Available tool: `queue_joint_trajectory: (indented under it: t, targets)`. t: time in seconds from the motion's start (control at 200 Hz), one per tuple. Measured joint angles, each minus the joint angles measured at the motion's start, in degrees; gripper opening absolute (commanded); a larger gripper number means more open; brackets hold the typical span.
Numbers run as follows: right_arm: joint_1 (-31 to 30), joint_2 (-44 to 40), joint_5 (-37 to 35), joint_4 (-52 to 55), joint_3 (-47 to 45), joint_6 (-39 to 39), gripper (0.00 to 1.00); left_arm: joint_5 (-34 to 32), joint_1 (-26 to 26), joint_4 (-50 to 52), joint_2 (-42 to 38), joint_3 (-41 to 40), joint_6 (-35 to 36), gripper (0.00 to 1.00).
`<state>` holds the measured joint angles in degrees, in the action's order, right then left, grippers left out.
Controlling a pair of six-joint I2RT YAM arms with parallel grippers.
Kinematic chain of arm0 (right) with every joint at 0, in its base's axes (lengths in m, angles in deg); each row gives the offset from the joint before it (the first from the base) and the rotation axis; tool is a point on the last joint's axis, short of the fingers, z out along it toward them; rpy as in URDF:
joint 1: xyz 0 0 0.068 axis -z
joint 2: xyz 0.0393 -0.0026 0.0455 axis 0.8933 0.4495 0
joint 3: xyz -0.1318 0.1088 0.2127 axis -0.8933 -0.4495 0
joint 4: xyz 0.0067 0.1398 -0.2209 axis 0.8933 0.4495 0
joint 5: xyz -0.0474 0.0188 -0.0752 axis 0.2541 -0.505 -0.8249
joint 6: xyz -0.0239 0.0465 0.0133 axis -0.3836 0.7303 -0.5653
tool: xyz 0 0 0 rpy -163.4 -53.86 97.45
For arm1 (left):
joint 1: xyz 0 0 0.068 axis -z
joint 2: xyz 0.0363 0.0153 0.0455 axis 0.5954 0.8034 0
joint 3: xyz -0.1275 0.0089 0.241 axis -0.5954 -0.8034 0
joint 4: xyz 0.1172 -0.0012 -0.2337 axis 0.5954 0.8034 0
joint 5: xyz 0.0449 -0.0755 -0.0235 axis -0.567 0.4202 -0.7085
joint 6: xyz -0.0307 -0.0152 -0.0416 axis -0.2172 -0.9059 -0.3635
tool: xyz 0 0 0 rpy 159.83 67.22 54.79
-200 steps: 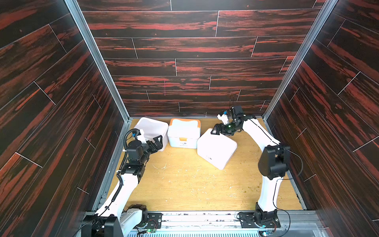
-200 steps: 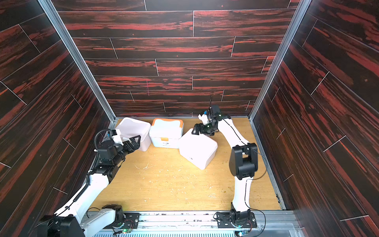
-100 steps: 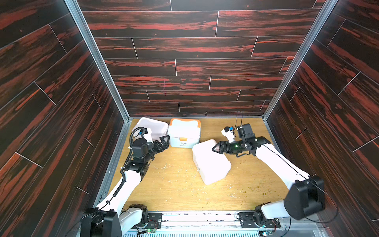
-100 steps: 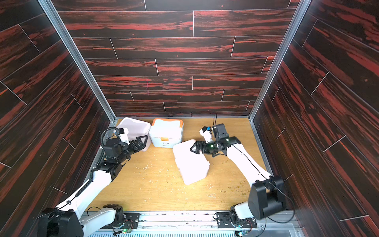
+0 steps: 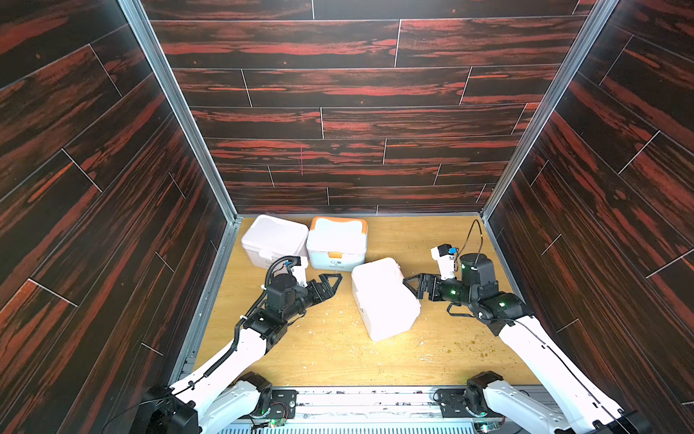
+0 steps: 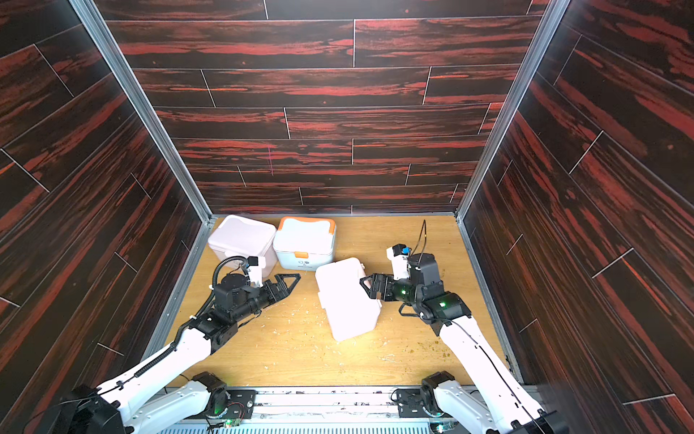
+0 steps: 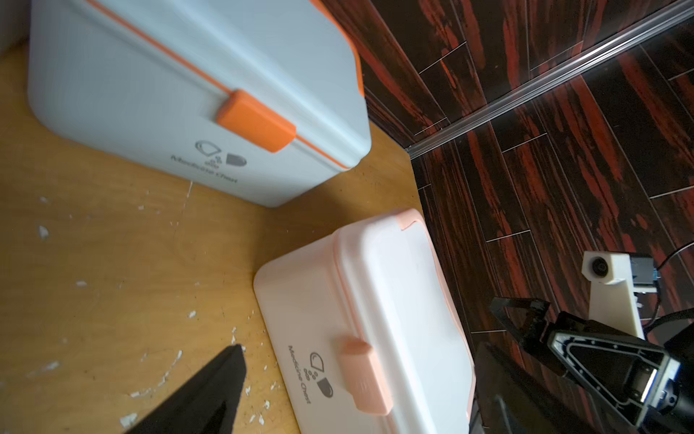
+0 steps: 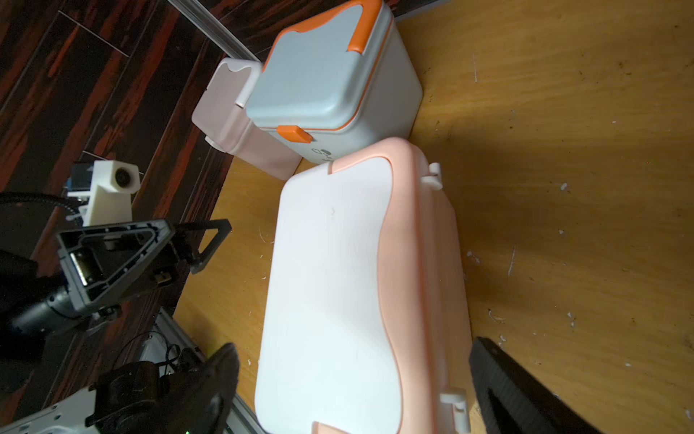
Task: Open first aid kits and take out gauze
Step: Move the first aid kit to the center of the board.
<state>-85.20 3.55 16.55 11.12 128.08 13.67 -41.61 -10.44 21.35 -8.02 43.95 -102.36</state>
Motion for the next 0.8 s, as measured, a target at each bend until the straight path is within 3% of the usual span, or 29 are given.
queue_joint_trajectory:
  t: [0.145, 0.431, 0.796]
  targets:
    - [0.74, 4.63, -1.18, -0.94, 0.0, 0.74, 0.97, -1.33, 4.04, -3.19, 2.78, -1.14, -4.31, 1.0]
    - [3.78, 11.8, 7.32, -7.5, -0.63, 2.12, 0.93, -2.89, 9.38, -8.44, 10.71, -0.76, -8.39, 1.0]
    - [-2.16, 9.97, 11.78, -8.02, -5.99, 3.65, 0.86, -1.57, 14.29, -14.6, 14.84, -1.11, -12.33, 1.0]
